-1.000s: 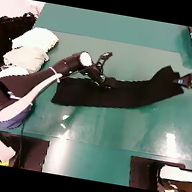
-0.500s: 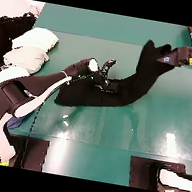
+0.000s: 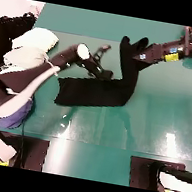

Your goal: Fold the shirts.

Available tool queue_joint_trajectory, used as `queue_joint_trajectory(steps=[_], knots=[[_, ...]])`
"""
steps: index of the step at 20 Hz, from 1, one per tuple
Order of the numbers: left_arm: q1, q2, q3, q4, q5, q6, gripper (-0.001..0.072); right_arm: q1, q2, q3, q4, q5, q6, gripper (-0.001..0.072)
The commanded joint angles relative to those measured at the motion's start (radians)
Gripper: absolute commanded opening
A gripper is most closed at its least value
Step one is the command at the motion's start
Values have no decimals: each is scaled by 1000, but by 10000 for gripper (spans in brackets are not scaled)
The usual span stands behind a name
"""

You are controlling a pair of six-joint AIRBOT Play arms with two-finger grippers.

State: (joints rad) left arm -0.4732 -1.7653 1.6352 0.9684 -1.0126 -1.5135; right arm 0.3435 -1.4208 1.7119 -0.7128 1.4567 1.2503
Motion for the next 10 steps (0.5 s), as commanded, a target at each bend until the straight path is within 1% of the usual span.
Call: queue_joint_trajectory(steps=[1, 3, 5, 8, 9, 10], knots=[[144, 138, 2, 128, -72, 3, 22, 116, -5, 2, 14, -120, -28, 11], [253, 230, 2, 195, -101, 3, 23, 209, -35, 2, 14, -187, -29, 11], [357, 314, 2, 225, -116, 3, 23, 315, -91, 2, 14, -259, -32, 12], [475, 398, 2, 233, -146, 3, 23, 483, -195, 2, 14, -409, -119, 13], [500, 414, 2, 233, -163, 3, 23, 526, -225, 2, 10, -447, -148, 50], [522, 423, 2, 233, -183, 4, 23, 560, -254, 2, 5, -460, -160, 348]])
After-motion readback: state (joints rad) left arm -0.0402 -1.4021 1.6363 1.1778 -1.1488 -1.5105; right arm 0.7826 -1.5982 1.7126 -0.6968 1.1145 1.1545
